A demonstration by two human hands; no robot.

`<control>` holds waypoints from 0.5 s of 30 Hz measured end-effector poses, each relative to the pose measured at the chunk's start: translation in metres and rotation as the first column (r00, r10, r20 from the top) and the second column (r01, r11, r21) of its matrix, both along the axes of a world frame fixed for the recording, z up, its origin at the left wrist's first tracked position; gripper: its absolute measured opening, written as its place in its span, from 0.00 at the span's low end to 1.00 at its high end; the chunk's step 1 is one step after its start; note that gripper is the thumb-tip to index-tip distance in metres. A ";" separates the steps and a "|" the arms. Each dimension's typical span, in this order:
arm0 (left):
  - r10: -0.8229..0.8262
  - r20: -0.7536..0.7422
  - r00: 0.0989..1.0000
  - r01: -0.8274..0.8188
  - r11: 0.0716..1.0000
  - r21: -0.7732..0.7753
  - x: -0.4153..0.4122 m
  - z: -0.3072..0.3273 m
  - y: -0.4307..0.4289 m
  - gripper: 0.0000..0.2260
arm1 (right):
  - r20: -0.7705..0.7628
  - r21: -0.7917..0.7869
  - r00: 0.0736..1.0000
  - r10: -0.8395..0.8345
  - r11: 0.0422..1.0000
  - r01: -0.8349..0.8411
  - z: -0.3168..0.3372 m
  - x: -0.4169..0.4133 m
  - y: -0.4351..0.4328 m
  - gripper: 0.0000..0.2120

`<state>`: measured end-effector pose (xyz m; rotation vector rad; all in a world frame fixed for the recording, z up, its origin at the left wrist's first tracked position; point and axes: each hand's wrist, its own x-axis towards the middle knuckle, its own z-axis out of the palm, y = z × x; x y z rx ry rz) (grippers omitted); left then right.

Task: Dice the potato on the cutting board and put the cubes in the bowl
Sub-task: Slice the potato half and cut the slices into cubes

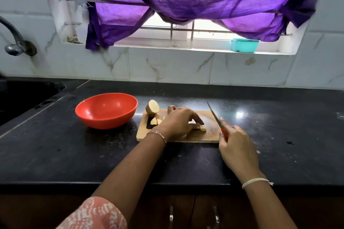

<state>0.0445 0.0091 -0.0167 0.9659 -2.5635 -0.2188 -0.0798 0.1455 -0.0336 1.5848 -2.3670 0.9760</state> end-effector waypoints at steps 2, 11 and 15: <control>0.053 -0.050 0.997 -0.054 0.998 -0.022 -0.001 -0.003 0.002 0.08 | 0.015 -0.010 0.999 0.032 0.999 -0.032 0.001 0.000 0.002 0.22; 0.252 -0.183 0.950 -0.256 0.967 0.002 -0.008 -0.018 0.008 0.13 | -0.055 0.163 0.996 0.076 0.984 -0.066 0.000 0.012 0.020 0.24; 0.254 -0.221 0.942 -0.248 0.967 0.054 -0.009 -0.020 0.006 0.12 | -0.127 0.174 0.989 0.079 0.983 -0.056 -0.001 0.017 0.023 0.25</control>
